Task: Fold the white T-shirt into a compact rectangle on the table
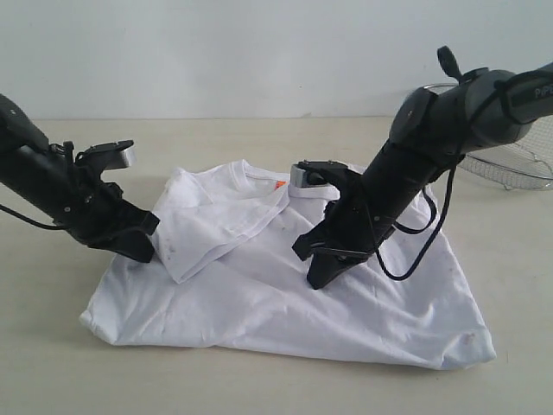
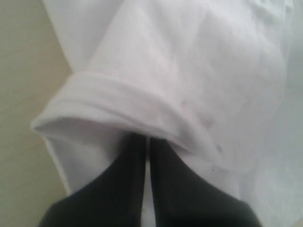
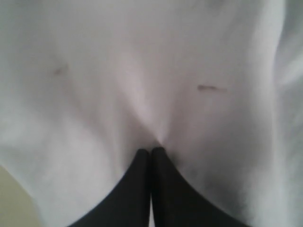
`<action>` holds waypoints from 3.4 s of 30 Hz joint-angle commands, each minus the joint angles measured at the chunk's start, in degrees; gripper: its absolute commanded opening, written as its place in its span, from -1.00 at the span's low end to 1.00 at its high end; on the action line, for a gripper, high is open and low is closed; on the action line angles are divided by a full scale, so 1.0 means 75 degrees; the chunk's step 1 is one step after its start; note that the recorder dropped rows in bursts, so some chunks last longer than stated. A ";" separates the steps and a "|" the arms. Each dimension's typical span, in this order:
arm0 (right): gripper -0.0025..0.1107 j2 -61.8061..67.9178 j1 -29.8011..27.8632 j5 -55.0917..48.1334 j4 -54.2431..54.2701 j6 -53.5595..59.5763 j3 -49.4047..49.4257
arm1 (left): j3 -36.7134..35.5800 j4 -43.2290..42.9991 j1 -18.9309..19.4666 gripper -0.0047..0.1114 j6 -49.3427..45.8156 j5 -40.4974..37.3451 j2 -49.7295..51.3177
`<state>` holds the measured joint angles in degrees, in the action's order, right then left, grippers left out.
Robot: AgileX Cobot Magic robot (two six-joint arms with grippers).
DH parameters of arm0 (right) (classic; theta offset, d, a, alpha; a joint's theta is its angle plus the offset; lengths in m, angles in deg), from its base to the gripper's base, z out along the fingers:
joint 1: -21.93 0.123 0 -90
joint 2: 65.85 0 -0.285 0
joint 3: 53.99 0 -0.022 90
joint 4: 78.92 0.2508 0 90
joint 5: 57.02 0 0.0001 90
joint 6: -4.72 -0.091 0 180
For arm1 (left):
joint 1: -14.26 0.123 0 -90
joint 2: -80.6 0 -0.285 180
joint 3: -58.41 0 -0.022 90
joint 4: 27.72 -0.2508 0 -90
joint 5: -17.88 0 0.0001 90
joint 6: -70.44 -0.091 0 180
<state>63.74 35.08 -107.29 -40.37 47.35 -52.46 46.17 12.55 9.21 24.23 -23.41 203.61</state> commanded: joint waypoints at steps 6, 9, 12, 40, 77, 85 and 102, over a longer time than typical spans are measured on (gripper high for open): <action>-0.96 0.0269 0.0008 -0.0032 -0.0067 -0.0021 0.0008 | 0.0050 0.0160 -0.0065 -0.84 0.0020 -0.0139 0.0019; -0.96 0.0269 0.0008 -0.0032 -0.0067 -0.0021 0.0008 | 0.0050 0.0158 -0.0223 -0.84 -0.0013 -0.0053 0.0019; -0.96 0.0269 0.0008 -0.0032 -0.0067 -0.0021 0.0008 | 0.0050 0.0162 -0.0444 -0.84 -0.0035 0.0412 0.0019; -0.96 0.0245 0.0008 -0.0021 -0.0596 -0.0106 0.0008 | 0.1912 0.2056 -0.0354 -0.84 -0.0911 0.1543 0.0499; -0.96 0.1809 0.0008 0.0314 -0.2549 -0.1651 -0.4245 | 0.1779 0.0308 -0.1094 -0.84 0.1038 0.0932 0.1494; -0.96 0.3112 -0.0008 0.0722 -0.6227 -0.4375 -0.6471 | 0.1779 -0.0919 -0.1094 -0.84 0.2051 0.0722 0.1494; -0.96 0.2512 -0.0008 -0.2626 -0.4583 -0.2733 -0.7457 | 0.1779 -0.0889 -0.0489 -0.84 0.2122 0.0757 0.1494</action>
<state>83.63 35.13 -125.97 -78.92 24.23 -108.01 60.39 9.62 3.72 39.79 -18.12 213.71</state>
